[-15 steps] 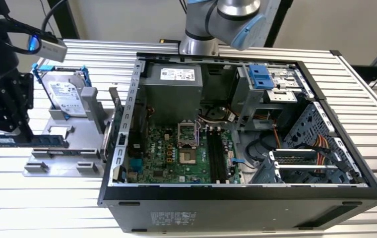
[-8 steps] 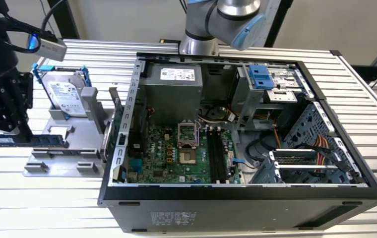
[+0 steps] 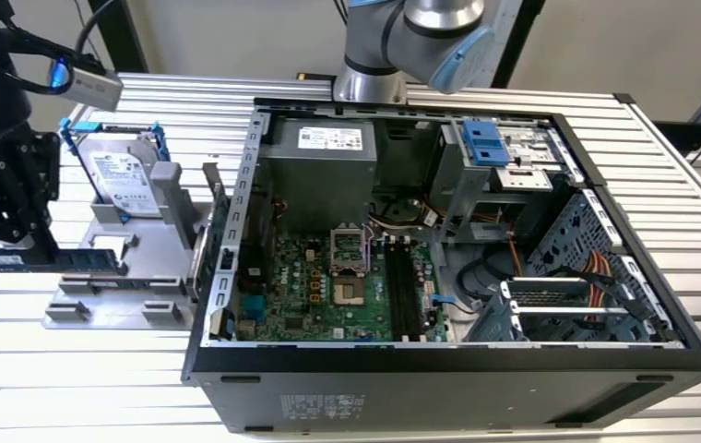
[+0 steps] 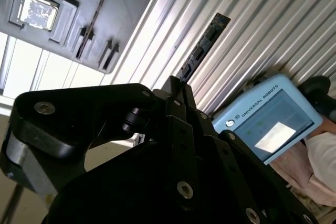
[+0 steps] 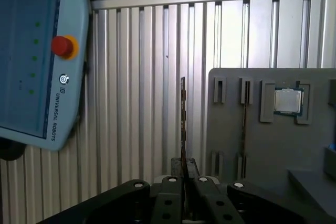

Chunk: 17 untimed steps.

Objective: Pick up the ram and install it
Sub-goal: 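Pick up the ram and move it above insertion slot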

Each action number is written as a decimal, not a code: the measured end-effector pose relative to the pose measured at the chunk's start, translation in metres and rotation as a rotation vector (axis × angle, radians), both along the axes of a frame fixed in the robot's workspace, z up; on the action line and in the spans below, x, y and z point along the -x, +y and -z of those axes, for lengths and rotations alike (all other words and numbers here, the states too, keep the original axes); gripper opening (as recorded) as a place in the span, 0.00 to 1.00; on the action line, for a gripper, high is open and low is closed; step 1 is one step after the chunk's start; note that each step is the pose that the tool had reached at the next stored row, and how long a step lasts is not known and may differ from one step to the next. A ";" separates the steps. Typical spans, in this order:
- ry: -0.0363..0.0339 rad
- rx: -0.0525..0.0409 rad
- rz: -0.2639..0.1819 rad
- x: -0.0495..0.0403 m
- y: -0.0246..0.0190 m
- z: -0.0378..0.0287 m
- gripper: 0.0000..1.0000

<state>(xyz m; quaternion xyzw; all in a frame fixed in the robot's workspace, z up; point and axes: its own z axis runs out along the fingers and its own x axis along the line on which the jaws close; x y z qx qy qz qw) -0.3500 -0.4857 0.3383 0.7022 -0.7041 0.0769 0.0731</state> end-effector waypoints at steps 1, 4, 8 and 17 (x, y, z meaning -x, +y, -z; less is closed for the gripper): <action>-0.0001 0.0007 0.000 0.0000 0.0004 -0.0006 0.00; -0.0002 0.0009 0.000 0.0001 0.0026 -0.0022 0.00; -0.0016 0.0003 0.000 0.0009 0.0069 -0.0038 0.00; -0.0139 -0.1315 0.000 0.0049 0.0107 -0.0044 0.00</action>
